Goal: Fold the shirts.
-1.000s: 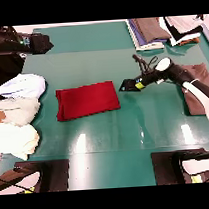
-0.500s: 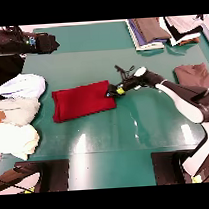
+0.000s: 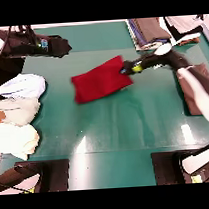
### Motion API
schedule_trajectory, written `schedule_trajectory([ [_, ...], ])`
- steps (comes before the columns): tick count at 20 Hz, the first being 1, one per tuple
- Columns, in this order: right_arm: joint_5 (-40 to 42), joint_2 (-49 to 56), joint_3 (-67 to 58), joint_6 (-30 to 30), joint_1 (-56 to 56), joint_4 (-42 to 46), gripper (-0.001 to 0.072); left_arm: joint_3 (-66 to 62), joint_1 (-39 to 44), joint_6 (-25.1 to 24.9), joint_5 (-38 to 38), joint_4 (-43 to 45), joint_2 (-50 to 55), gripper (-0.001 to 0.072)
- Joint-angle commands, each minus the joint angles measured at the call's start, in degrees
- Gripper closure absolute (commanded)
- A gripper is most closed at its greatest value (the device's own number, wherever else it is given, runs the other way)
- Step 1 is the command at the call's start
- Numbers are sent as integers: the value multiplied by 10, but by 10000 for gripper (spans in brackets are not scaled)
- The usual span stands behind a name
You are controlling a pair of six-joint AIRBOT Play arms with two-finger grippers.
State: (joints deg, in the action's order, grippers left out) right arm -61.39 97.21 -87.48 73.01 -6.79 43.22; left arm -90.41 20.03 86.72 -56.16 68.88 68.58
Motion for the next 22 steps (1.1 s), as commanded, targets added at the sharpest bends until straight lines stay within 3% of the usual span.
schedule_trajectory([
  [1,-46,-77,-4,29,134,94,697,0,26,-2,13,1,0,678],
  [10,-45,-147,-4,28,446,88,697,0,26,3,42,0,0,678],
  [17,86,-148,-9,24,451,88,697,0,26,18,40,0,0,678],
  [22,83,-148,-88,24,430,95,697,0,26,18,29,1,0,678],
])
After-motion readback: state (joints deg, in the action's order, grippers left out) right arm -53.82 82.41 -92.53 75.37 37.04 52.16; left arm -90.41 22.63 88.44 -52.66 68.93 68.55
